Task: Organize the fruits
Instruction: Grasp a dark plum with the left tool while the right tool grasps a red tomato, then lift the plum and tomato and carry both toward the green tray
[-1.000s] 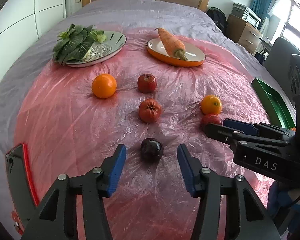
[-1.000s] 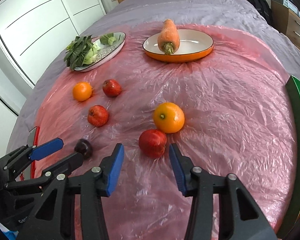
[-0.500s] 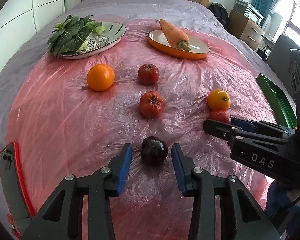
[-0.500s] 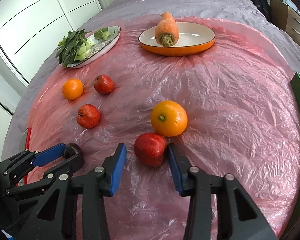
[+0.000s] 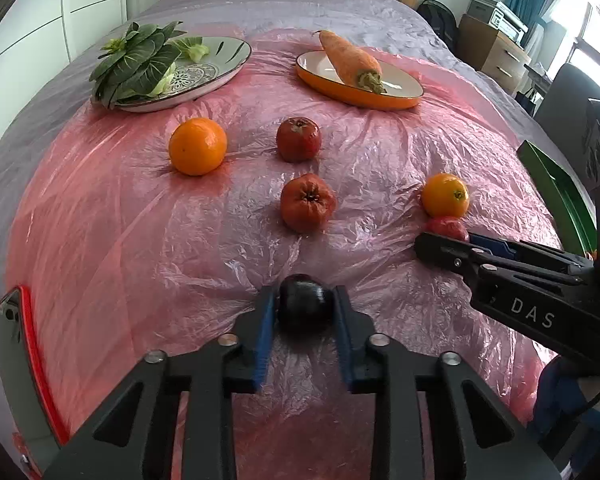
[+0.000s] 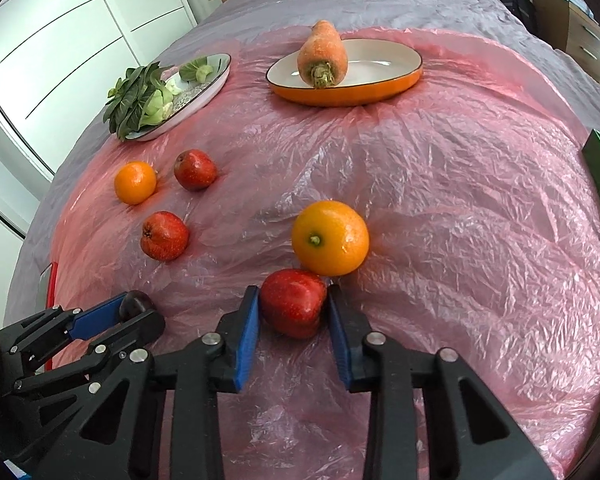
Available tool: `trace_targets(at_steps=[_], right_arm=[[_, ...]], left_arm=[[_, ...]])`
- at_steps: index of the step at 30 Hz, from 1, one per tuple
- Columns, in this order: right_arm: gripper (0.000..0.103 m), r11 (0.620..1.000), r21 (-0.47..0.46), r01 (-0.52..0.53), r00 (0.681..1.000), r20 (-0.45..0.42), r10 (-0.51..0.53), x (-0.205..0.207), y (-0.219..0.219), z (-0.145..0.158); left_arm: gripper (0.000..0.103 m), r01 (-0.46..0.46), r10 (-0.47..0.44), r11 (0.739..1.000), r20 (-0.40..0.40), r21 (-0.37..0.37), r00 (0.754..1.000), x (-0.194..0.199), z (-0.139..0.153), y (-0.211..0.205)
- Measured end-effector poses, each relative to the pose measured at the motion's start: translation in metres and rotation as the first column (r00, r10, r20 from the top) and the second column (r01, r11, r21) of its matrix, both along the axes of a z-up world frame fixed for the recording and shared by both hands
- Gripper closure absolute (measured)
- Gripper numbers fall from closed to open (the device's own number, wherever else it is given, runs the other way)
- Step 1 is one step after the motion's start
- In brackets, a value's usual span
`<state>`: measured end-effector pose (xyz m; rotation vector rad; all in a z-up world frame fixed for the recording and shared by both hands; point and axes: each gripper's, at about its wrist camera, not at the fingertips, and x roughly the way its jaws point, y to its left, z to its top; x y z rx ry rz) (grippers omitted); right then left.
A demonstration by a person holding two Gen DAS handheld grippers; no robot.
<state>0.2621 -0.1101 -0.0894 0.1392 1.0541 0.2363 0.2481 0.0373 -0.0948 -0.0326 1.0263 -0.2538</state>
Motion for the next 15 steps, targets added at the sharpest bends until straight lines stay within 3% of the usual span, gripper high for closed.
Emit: trace_targets(at_steps=[15], right_arm=[[0.059,0.999,0.05,-0.007,0.999,0.035,0.005,-0.008,-0.011,0.009]], left_arm=[[0.081,0.013,-0.013,1.0,0.041,-0.007,0.999,-0.01,0.011,0.001]])
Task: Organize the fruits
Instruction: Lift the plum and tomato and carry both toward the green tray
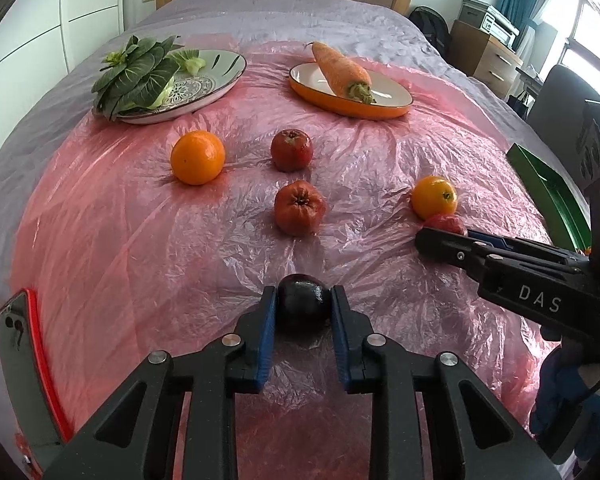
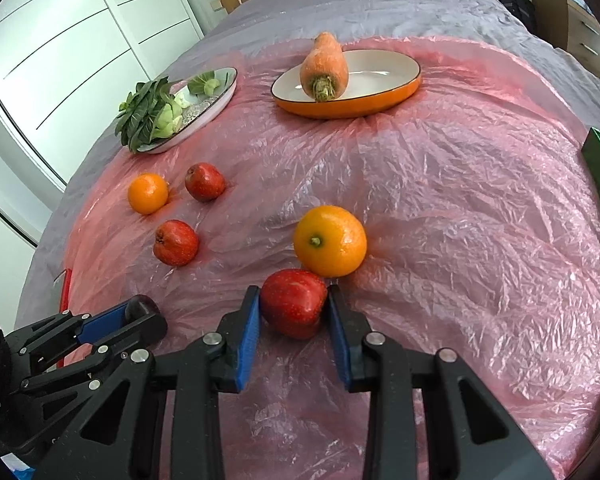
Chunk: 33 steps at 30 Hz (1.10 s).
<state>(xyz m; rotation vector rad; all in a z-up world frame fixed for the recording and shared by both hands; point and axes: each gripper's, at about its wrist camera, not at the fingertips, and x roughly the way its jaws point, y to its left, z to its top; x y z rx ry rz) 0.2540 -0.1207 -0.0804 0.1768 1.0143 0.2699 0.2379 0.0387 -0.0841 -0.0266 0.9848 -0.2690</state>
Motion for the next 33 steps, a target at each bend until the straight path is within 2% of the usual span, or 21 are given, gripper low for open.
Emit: trace_targets(at_steps=[13,33], right_arm=[[0.059,1.0,0.004,-0.01,1.0,0.024,0.01,-0.023,-0.008,0.018],[0.059,1.0,-0.013,-0.006,0.999,0.032,0.007,-0.069,-0.029,0.036]], left_arm=[[0.081,-0.01,0.01,1.0,0.028,0.009,1.0,-0.013,0.018,-0.004],[0.081,0.002,-0.003,1.0,0.054,0.028,0.999,-0.057,0.047,-0.016]])
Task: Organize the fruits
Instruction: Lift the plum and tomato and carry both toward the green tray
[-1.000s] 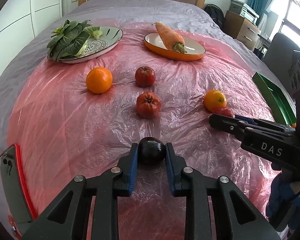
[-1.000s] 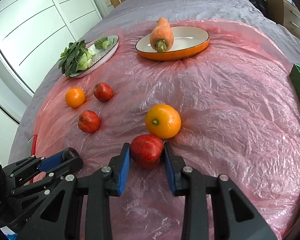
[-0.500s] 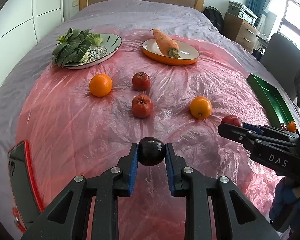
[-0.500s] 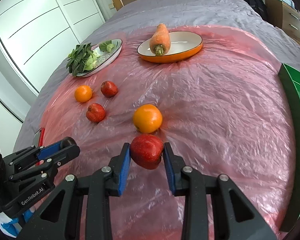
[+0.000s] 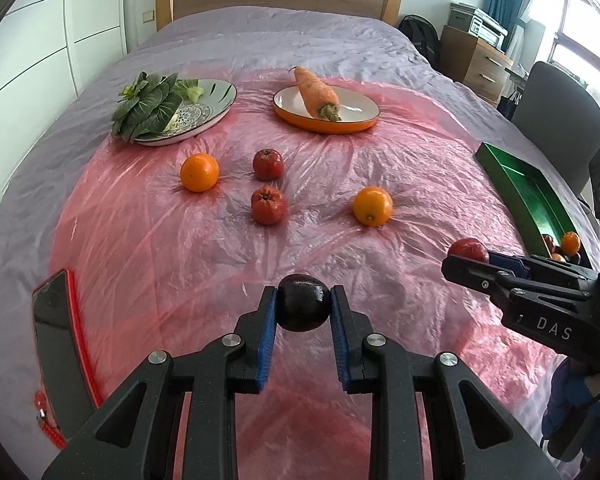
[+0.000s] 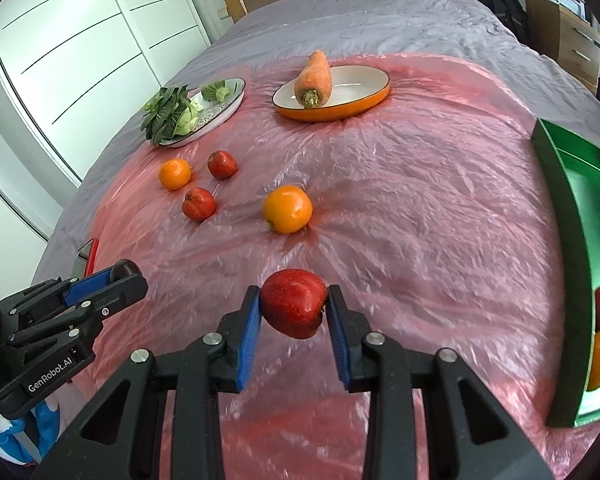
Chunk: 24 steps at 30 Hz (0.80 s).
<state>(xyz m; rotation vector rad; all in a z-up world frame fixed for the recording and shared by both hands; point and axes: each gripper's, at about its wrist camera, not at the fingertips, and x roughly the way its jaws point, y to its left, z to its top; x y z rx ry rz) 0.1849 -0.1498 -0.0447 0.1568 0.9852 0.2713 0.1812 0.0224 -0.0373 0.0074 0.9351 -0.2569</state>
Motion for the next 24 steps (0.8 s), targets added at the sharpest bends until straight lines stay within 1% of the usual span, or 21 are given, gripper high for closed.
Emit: trace_targets(at_steps=[11,24], right_arm=[[0.059,0.999,-0.017,0.03,1.0,0.008,-0.03,-0.046,-0.023,0.019],[0.059,0.997,-0.048,0.056,0.998,0.021,-0.055,-0.101,-0.044,0.038]], left_arm=[[0.081,0.023,-0.023,1.0,0.041,0.006,0.999,-0.038,0.028,-0.014],[0.081,0.042,-0.043,0.999,0.065,0.007,0.997,-0.085,0.045,-0.031]])
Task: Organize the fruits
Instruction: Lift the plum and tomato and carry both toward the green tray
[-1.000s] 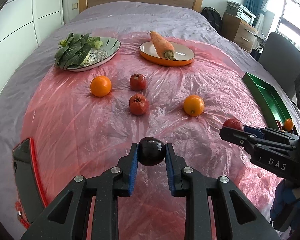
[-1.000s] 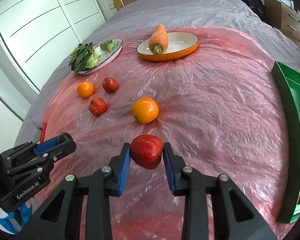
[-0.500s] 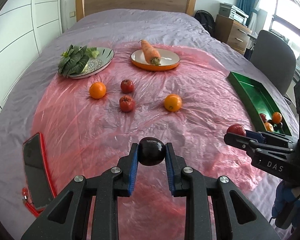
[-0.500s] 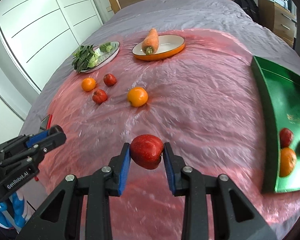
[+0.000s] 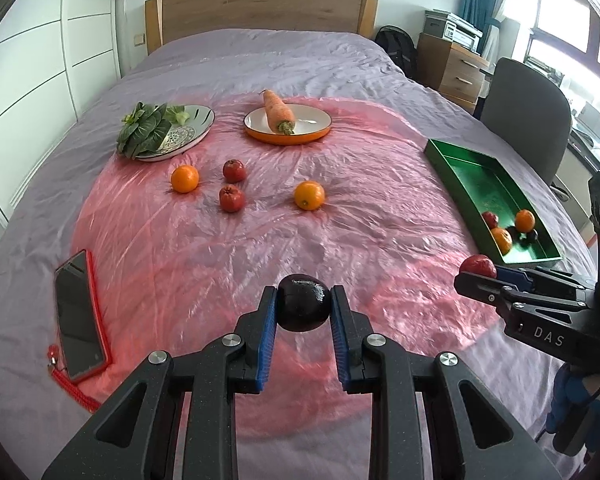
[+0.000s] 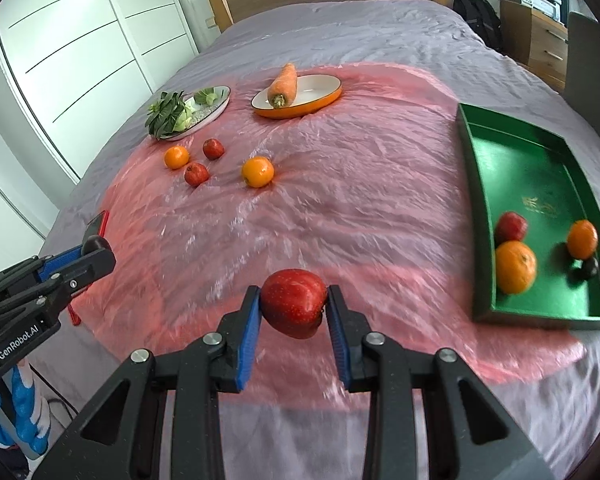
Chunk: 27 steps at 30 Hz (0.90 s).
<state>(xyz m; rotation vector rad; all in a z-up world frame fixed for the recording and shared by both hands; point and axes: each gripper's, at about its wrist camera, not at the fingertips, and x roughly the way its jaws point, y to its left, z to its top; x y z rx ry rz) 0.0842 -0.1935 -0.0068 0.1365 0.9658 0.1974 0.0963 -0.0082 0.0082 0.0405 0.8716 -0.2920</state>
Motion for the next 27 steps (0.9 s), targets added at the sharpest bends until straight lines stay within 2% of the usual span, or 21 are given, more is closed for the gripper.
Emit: trace_targets(at_steps=[16,27], right_arm=[[0.059,0.999,-0.003,0.034,0.999,0.008,-0.034,-0.055,-0.023,0.006],[0.059,0.994,0.017,0.108,0.994,0.019,-0.108,-0.084,-0.076,0.003]], left_arm=[[0.081,0.043,-0.044,0.998,0.022,0.039,0.999,-0.051,0.015,-0.027],[0.081,0.093,-0.093,0.994,0.007,0.065,0.996,-0.065,0.018,-0.07]])
